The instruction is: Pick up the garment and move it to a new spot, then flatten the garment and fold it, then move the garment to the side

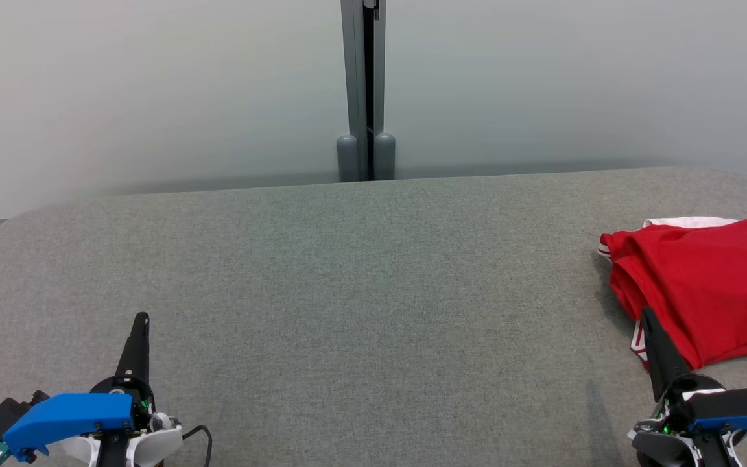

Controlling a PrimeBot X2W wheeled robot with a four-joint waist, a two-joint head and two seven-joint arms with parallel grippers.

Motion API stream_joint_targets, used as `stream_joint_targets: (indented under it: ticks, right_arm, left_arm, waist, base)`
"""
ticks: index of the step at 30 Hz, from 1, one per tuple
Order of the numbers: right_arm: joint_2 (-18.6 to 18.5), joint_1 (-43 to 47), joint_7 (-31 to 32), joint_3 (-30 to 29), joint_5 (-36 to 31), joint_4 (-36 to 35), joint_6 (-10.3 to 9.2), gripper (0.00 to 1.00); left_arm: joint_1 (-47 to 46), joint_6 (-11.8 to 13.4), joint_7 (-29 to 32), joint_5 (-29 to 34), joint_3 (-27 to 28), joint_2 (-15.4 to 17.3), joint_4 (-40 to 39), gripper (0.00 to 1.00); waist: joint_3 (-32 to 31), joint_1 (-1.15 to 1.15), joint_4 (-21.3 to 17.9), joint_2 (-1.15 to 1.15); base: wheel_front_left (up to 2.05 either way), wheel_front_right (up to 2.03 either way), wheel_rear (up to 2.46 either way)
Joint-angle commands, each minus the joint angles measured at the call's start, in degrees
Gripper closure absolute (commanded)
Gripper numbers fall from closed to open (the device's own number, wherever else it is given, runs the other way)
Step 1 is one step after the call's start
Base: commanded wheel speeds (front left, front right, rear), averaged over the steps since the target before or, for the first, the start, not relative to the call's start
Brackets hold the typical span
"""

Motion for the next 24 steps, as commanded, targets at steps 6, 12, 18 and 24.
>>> stream_joint_targets:
  ticks: [6,12,18,24]
  right_arm:
    - [-0.3,-1.6,0.7,-0.2,3.7,0.6,0.01,1.0]
    - [-0.3,-1.9,0.9,-0.3,6.0,1.1,0.01,1.0]
    - [-0.3,-2.2,1.3,-0.4,8.4,1.5,0.01,1.0]
    - [-0.3,-2.5,1.4,-0.4,9.4,1.7,0.01,1.0]
  left_arm:
    - [-1.2,-0.8,0.9,-2.9,1.2,-0.7,-0.3,1.0]
    - [-1.5,-1.3,1.5,-4.9,1.9,-1.2,-0.3,1.0]
    - [-1.6,-1.6,2.0,-6.8,2.5,-1.7,-0.3,1.0]
    - [-1.7,-1.7,2.3,-7.6,2.8,-1.9,-0.3,1.0]
  waist:
    - [0.0,0.0,0.0,0.0]
    - [0.0,0.0,0.0,0.0]
    - [0.0,0.0,0.0,0.0]
    - [0.0,0.0,0.0,0.0]
  base:
    - [0.0,0.0,0.0]
    - [0.0,0.0,0.0]
    - [0.0,0.0,0.0]
    - [0.0,0.0,0.0]
